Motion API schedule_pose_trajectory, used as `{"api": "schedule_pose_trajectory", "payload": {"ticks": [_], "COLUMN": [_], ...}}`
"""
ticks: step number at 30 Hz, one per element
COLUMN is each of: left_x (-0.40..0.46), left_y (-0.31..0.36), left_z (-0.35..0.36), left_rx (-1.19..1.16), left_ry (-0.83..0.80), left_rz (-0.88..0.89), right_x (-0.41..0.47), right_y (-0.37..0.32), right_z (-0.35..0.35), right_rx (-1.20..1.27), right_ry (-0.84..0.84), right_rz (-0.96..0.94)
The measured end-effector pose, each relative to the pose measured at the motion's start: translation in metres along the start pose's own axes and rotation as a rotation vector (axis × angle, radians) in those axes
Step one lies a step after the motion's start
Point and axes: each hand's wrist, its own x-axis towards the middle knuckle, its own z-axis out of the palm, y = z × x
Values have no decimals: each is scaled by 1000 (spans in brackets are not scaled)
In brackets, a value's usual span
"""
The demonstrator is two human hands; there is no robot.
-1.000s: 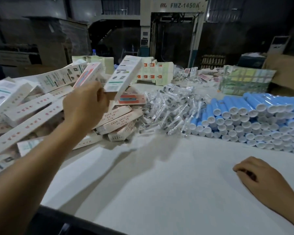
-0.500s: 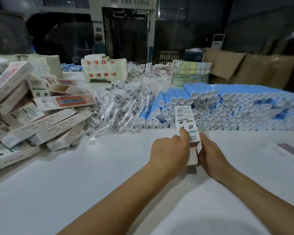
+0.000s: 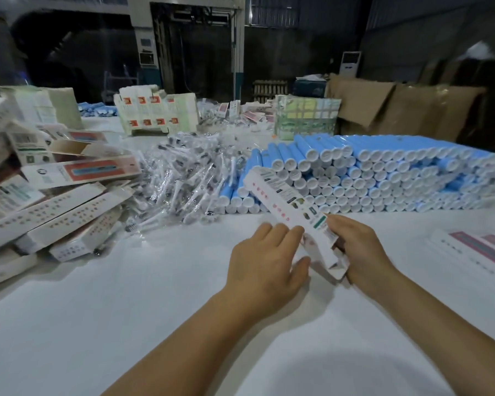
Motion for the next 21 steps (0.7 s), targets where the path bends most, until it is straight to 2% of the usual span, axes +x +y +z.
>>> {"api": "schedule_pose_trajectory", "payload": {"ticks": [2,3,4,7,8,14,17,19,21], "left_x": [3,4,5,4,4,-3,-3,-2,-1], "left_y": [-8,-10,-12,-11,-13,-19,-21,-23,-23], "left_z": [0,0,-1,-3,1,17,20,21,22], "left_rx": [58,95,145,270,289,223,265,278,259], "left_ry": [95,77,17,-367,-442,-450,-423,-431,-421], "left_rz": [85,99,105,60,43,54,47,11,-25], "right_x": [0,-1,-2,-5,-6,-4,2,11,24], "right_y": [-5,-6,-6,-3,-2,2,-1,-15,-40], "right_z": [-6,-9,-10,-12,-12,-17,-13,-10,1], "right_rx": [-43,-103,-171,-332,-358,-432,-523,-657,-766], "right_ry": [8,-30,-87,-262,-297,-332,-175,-3,89], "right_rz": [1,-12,-28,-74,-79,-68,-117,-263,-438]}}
